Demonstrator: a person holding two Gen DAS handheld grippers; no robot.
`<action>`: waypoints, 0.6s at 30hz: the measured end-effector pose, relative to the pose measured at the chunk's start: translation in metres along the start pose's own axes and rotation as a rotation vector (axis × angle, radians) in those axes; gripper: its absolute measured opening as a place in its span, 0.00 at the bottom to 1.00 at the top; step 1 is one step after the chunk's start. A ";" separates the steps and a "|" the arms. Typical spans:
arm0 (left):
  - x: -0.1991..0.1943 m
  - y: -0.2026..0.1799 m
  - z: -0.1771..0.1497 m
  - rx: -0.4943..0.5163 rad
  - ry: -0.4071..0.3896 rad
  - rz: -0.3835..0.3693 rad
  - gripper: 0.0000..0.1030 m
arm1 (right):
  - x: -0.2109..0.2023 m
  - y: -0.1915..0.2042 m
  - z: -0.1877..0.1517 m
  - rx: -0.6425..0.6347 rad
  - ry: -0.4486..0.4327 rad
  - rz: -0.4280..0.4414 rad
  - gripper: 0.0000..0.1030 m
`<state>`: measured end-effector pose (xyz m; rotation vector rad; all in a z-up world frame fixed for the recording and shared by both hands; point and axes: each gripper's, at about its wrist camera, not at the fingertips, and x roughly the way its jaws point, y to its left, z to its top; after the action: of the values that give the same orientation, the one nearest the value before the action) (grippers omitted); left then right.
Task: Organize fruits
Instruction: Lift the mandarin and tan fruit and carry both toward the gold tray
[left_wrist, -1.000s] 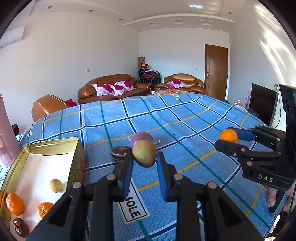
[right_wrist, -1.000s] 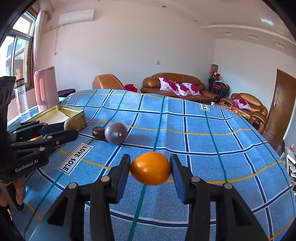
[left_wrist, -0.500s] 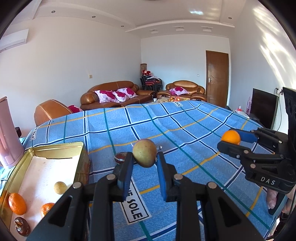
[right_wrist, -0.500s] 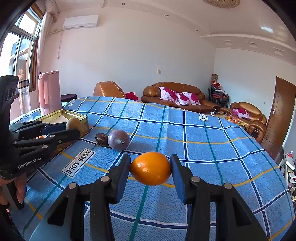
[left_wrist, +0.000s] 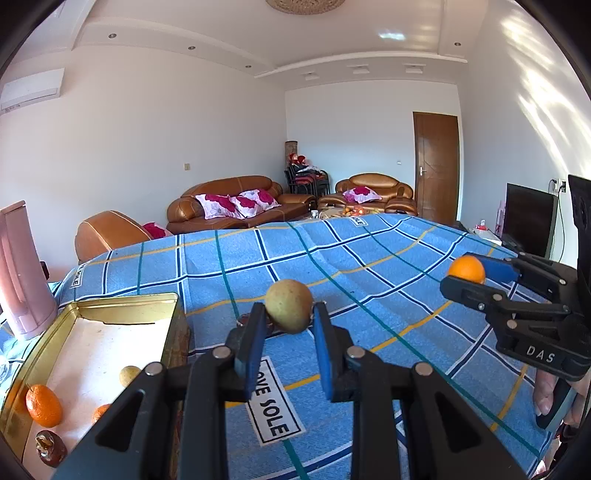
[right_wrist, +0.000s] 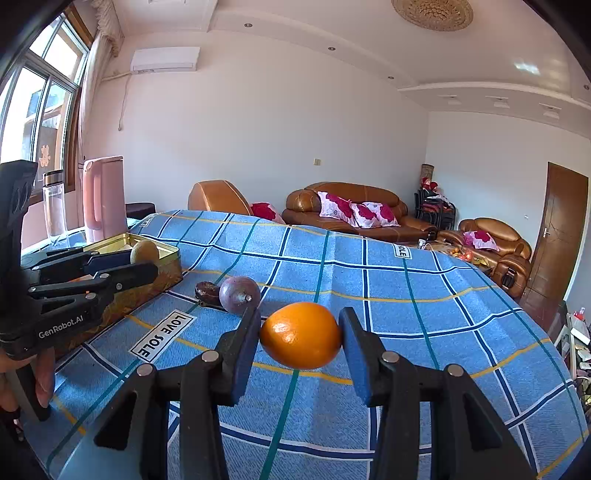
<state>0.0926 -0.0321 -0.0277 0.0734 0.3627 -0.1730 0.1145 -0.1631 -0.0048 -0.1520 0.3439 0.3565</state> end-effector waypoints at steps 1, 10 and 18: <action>-0.001 0.000 0.000 0.001 -0.003 0.003 0.26 | 0.000 0.000 0.000 -0.002 -0.002 -0.002 0.45; -0.012 0.003 -0.002 0.011 -0.018 0.022 0.26 | -0.002 0.011 0.001 -0.025 -0.010 0.009 0.45; -0.021 0.010 -0.005 0.015 -0.027 0.043 0.26 | 0.000 0.025 0.002 -0.049 -0.012 0.041 0.45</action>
<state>0.0737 -0.0187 -0.0243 0.0938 0.3326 -0.1341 0.1059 -0.1395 -0.0051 -0.1913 0.3268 0.4063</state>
